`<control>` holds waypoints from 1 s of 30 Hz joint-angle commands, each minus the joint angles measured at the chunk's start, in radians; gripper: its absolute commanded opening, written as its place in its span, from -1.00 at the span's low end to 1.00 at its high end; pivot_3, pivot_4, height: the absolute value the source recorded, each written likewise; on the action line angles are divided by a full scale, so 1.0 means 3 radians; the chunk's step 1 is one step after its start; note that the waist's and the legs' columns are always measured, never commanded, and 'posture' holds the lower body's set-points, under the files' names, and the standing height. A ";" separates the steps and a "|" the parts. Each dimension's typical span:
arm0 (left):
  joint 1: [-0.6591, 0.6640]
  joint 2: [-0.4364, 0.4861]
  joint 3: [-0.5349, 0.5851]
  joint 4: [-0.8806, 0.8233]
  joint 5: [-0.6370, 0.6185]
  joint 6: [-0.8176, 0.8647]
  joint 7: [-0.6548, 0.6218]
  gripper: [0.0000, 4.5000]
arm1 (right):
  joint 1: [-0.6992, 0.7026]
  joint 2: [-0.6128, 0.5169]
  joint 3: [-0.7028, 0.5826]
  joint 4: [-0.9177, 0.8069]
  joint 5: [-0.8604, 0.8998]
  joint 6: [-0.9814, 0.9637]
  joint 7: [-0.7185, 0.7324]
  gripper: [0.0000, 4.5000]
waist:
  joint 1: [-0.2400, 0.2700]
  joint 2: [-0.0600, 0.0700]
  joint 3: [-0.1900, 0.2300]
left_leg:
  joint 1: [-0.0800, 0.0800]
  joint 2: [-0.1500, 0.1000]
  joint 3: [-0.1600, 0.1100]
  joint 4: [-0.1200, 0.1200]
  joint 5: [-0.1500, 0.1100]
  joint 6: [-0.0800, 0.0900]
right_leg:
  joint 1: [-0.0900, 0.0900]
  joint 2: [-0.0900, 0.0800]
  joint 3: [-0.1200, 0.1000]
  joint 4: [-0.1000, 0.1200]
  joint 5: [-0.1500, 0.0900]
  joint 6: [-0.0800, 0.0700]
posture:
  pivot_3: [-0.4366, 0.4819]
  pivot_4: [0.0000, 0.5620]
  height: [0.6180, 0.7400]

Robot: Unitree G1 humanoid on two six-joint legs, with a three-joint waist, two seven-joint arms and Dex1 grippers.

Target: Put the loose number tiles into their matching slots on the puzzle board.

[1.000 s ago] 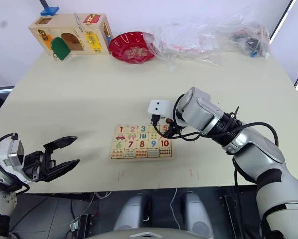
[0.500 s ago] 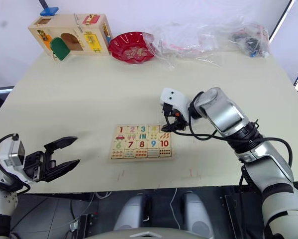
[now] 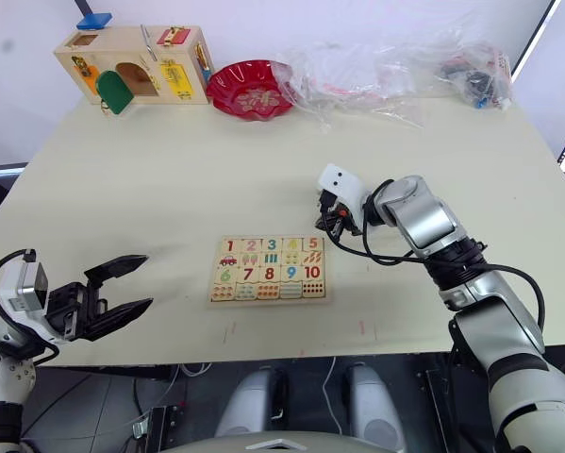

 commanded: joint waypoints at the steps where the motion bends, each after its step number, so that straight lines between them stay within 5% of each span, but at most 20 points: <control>1: -0.0007 0.0024 0.0013 -0.0014 -0.0009 0.0013 -0.0099 1.00 | -0.0004 0.0026 -0.0012 0.0029 -0.0068 -0.0144 -0.0025 -0.97 | -0.0001 0.0000 0.0000 | 0.0000 0.0000 0.0000 0.0000 0.0000 0.0000 | 0.0000 0.0000 0.0000 0.0000 0.0000 0.0000 | -0.05 -0.47 1.00; 30: -0.0007 0.0006 0.0029 -0.0024 0.0017 0.0024 -0.0099 1.00 | 0.0108 0.0046 0.0066 -0.0102 -0.0168 -0.0127 0.0123 -0.97 | 0.0000 0.0000 0.0000 | 0.0000 0.0000 0.0000 0.0000 0.0000 0.0000 | 0.0000 0.0000 0.0000 0.0000 0.0000 0.0000 | -0.05 -0.47 1.00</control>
